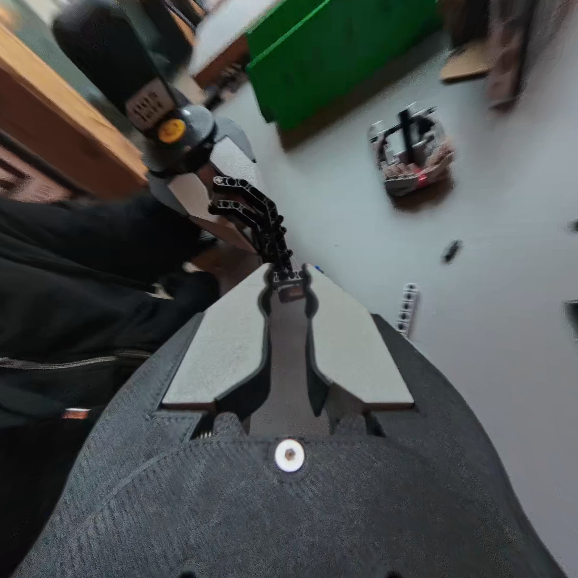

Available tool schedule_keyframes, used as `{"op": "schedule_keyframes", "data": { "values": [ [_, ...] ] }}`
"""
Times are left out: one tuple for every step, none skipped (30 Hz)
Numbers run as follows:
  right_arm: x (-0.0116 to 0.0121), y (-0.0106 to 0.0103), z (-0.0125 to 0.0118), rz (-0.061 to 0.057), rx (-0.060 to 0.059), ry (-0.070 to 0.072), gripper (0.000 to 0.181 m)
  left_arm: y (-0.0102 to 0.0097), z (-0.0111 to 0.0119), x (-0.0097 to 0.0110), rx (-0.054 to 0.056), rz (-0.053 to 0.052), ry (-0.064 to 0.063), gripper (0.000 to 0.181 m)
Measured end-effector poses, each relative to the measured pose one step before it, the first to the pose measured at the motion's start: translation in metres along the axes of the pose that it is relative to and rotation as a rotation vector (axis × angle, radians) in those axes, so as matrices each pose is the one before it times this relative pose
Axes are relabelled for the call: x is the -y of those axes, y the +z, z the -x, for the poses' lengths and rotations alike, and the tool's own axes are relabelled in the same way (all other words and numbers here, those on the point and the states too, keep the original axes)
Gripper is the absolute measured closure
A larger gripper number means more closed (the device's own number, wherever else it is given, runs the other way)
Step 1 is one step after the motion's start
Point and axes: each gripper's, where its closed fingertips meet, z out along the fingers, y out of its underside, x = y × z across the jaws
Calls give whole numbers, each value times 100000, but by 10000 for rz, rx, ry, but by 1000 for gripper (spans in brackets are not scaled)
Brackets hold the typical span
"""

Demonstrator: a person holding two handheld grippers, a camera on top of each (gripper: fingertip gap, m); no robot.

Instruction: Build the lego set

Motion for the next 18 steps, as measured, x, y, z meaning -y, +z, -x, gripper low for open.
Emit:
{"op": "schedule_keyframes", "data": {
  "values": [
    [223,-622,-379,280,-945,-776,163,-42,340,-209,174,132,47,166],
    [124,-463,35,302,-669,-686,164,-26,253,-171,72,71,-172,166],
    [-54,-241,100,387,-576,-563,163,46,35,-71,-82,8,-330,166],
    [-20,-7,66,314,-577,-519,161,80,-107,21,-129,-51,-241,166],
    [14,218,275,231,-435,-535,158,142,-190,-48,-93,11,-111,167],
    [-91,325,175,304,-496,-516,157,157,-77,-85,38,45,-20,167],
    [21,296,-378,257,-841,-509,160,161,-101,-128,53,81,38,167],
    [139,269,-353,134,-824,-606,166,168,-166,-171,16,116,18,167],
    [-10,300,-12,213,-566,-654,169,124,-148,-6,37,11,-7,167],
    [-206,332,13,315,-470,-546,167,102,-144,97,44,-52,-8,168],
    [-252,321,246,288,-215,-403,171,83,-34,-71,88,67,39,169],
    [-167,243,380,193,3,-204,170,58,199,-160,222,121,143,169],
    [-127,191,305,111,100,-12,168,-21,132,55,150,-52,144,166],
    [-205,200,302,121,194,48,167,-55,-198,161,-129,-95,-73,166],
    [-154,157,144,83,105,23,167,-9,-127,35,-99,-13,-111,166],
    [-47,75,-69,21,-42,4,165,56,55,-111,64,31,77,166],
    [-145,96,-220,98,-130,4,163,77,-10,-81,25,-2,110,166],
    [-275,214,-179,196,-105,-38,157,107,-242,-129,-135,53,18,166]
  ]
}}
